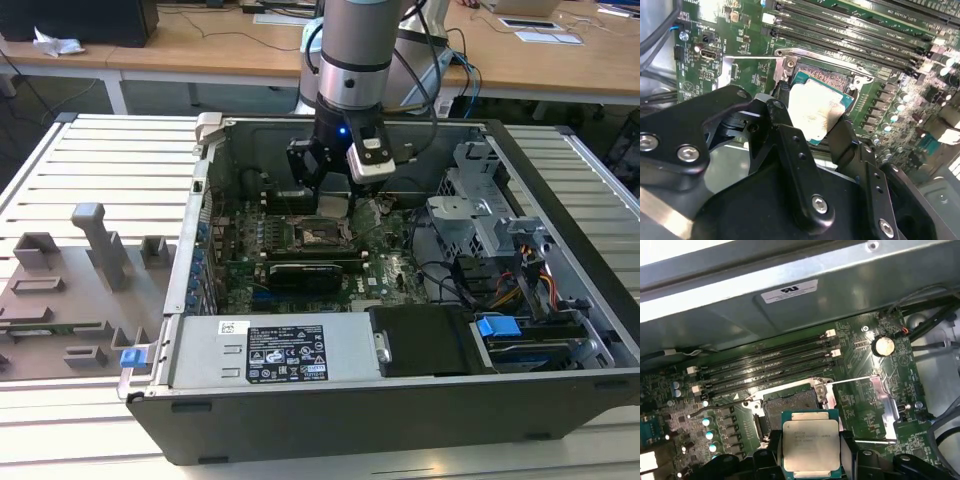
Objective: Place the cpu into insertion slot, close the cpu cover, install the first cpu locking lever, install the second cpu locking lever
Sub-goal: 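Place the cpu into insertion slot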
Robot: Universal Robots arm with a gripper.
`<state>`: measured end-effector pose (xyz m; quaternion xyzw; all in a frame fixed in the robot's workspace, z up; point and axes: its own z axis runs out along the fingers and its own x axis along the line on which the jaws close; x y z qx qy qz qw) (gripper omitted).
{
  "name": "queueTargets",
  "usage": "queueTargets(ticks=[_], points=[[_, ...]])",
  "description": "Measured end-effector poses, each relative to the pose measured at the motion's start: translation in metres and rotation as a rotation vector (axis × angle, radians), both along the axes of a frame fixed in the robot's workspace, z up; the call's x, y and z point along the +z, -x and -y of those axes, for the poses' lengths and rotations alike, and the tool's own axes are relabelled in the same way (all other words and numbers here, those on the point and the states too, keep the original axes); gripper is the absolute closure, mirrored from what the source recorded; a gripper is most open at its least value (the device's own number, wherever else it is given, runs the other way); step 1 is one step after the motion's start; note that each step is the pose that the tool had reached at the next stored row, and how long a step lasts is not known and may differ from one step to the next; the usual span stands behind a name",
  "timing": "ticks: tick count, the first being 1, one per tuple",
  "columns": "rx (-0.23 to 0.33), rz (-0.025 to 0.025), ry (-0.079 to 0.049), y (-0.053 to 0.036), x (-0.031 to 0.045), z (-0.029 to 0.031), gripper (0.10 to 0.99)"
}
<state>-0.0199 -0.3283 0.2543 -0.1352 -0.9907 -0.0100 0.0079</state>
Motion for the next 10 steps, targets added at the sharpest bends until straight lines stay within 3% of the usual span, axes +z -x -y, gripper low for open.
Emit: queueTargets(ticks=[10], points=[[-0.123, 0.0000, 0.001, 0.0000, -0.0004, 0.0000, 0.541]])
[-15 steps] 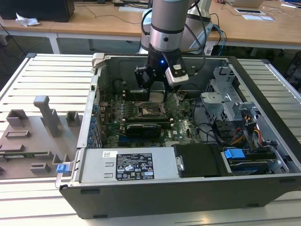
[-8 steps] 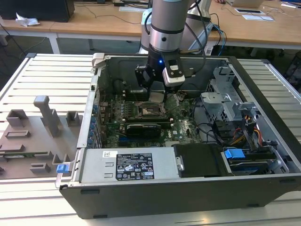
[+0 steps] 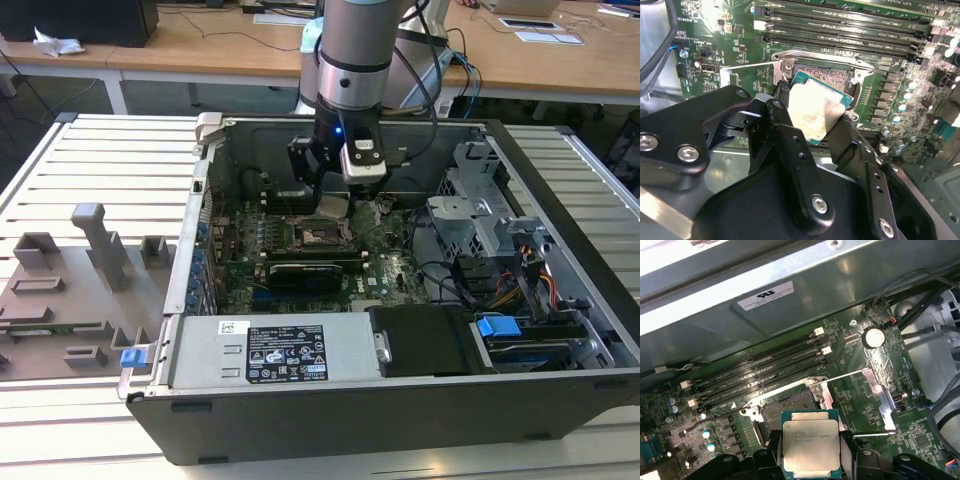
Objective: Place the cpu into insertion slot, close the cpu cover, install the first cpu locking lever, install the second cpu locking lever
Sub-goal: 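Place the cpu into insertion slot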
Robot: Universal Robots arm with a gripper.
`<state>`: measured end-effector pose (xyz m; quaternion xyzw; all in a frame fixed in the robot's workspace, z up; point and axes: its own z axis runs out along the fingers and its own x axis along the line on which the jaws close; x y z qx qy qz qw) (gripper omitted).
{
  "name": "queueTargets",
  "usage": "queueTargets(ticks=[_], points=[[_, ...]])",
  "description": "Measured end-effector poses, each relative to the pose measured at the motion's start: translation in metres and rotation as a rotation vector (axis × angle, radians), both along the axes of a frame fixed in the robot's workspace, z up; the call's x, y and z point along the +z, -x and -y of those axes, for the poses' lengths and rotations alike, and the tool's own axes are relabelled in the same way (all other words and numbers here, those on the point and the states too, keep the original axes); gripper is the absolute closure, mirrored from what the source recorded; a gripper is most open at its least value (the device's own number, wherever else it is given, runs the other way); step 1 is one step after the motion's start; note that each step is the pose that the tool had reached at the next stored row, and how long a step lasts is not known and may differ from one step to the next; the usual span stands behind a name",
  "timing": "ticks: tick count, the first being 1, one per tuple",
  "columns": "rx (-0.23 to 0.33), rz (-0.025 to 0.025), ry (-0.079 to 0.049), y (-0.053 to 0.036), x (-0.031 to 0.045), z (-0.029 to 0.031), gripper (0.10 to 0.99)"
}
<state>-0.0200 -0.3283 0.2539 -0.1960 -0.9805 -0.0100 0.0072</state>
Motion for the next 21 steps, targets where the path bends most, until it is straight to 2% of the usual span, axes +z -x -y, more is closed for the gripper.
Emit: queueTargets(ticks=[21], points=[[-0.251, 0.0000, 0.002, 0.0000, -0.0008, 0.0000, 0.541]])
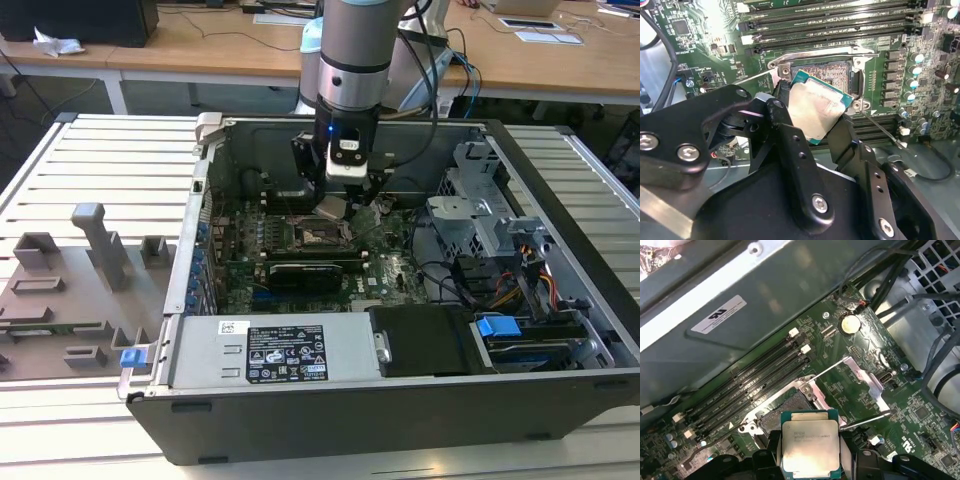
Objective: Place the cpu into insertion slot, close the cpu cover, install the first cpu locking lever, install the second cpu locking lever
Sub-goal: 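Place the cpu into insertion slot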
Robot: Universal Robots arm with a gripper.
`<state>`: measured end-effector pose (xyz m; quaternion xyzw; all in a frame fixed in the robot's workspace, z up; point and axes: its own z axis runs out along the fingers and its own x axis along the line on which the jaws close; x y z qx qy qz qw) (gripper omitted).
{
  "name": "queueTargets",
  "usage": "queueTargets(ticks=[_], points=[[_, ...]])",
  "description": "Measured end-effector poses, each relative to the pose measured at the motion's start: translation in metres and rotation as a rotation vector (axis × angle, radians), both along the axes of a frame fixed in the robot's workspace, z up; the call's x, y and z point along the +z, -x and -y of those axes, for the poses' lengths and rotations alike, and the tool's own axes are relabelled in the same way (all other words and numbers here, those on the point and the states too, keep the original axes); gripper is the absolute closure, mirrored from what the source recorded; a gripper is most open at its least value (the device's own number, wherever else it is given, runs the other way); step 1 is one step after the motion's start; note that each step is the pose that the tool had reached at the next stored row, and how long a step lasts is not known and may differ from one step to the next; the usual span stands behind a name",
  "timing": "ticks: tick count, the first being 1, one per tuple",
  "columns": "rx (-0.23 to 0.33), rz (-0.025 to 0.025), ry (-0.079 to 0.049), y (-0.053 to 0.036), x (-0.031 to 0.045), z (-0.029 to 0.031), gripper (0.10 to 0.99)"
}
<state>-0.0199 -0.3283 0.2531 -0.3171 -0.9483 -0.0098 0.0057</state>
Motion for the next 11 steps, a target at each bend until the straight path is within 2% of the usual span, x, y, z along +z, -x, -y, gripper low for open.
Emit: queueTargets(ticks=[6, 11], points=[[-0.072, 0.0001, 0.004, 0.0000, -0.0003, 0.0000, 0.541], [-0.117, 0.0005, 0.016, 0.0000, -0.0003, 0.0000, 0.541]])
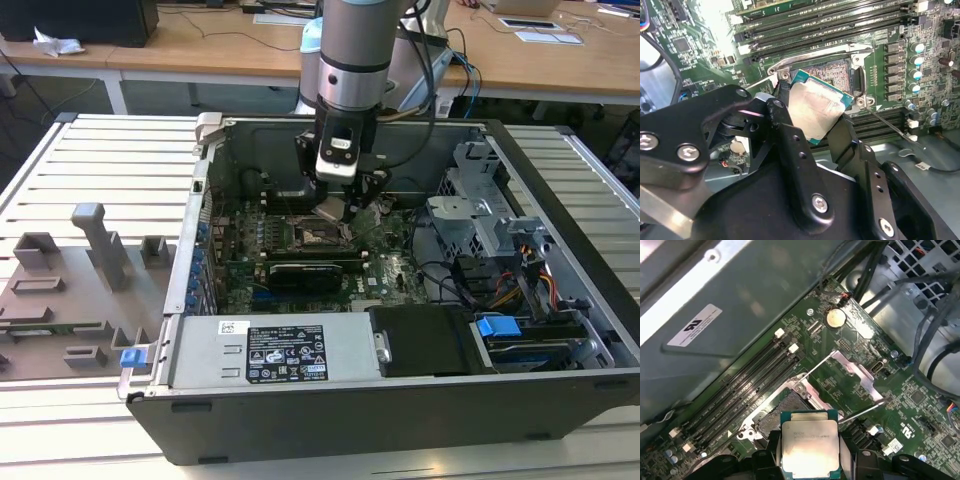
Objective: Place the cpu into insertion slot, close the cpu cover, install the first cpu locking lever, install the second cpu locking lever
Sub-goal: 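Place the cpu into insertion slot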
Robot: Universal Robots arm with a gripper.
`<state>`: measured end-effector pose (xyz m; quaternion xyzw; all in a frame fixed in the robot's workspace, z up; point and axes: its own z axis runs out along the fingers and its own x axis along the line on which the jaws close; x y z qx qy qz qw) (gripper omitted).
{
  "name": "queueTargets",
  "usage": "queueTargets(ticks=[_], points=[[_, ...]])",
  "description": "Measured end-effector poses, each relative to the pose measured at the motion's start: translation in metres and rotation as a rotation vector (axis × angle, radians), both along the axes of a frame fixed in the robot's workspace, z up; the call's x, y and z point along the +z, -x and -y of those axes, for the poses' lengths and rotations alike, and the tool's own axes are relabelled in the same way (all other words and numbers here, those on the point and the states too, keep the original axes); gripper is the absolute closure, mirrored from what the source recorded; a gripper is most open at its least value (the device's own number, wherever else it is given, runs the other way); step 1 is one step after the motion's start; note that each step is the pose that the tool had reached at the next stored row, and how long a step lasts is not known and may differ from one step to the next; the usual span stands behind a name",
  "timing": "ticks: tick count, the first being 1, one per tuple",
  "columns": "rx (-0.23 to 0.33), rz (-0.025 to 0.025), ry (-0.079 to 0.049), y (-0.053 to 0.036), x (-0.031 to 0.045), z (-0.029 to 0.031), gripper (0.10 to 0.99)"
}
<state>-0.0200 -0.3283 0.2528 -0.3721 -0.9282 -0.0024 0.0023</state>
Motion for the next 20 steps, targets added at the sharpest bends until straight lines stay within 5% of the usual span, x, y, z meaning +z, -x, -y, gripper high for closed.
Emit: queueTargets(ticks=[20], points=[[-0.313, -0.0006, 0.008, 0.0000, -0.0011, 0.0000, 0.541]])
